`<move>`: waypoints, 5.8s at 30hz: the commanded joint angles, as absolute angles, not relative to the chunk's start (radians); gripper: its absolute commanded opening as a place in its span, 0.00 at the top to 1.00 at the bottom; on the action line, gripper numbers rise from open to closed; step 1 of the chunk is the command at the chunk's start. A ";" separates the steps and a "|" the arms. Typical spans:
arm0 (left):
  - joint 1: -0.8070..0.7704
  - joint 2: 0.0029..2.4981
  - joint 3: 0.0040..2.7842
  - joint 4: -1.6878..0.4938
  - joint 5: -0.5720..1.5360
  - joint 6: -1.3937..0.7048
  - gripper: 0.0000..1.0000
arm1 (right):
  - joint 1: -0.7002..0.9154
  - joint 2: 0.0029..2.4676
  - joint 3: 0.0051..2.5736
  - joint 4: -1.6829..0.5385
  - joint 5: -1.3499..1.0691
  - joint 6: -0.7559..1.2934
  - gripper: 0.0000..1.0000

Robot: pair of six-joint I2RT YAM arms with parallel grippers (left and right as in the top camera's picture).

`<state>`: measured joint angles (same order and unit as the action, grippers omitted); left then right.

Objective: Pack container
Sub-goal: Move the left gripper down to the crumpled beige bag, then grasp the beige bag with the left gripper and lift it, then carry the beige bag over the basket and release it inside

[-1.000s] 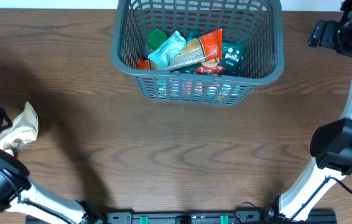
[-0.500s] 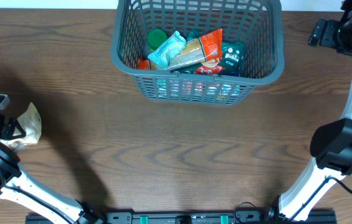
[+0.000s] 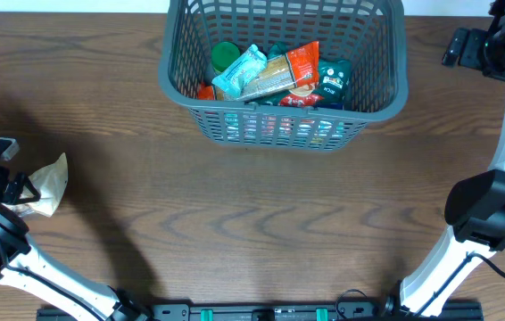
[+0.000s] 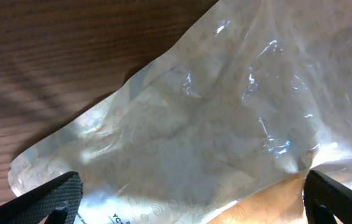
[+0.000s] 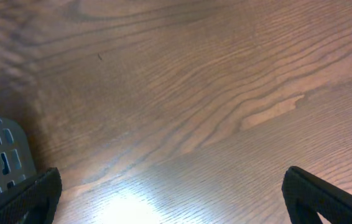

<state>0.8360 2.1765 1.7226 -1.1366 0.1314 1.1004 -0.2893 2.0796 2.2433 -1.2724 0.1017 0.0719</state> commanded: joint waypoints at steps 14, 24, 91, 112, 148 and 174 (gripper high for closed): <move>0.792 2.190 1.721 -1.097 0.150 1.190 0.01 | -0.295 2.080 2.242 -1.315 0.104 0.090 0.01; 0.749 2.144 1.837 -1.098 0.179 1.246 0.01 | -0.296 2.080 2.241 -1.345 0.105 0.091 0.01; 0.763 2.201 1.523 -0.902 0.232 1.127 0.18 | -0.300 2.080 2.146 -1.376 0.108 0.071 0.01; 0.593 2.169 1.538 -0.922 0.667 0.252 0.94 | -0.300 2.080 2.146 -1.285 0.108 -0.006 0.01; -0.387 1.678 1.911 -0.696 0.054 1.002 0.94 | -0.300 2.080 2.146 -1.284 0.100 -0.042 0.01; -0.394 2.054 1.910 -0.677 -0.062 1.000 0.06 | -0.300 2.080 2.146 -1.278 0.096 -0.043 0.01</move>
<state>-0.3935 2.1071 1.8977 -0.6754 0.0063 1.0271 -0.2916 2.0796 2.1509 -1.2819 0.1013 -0.0341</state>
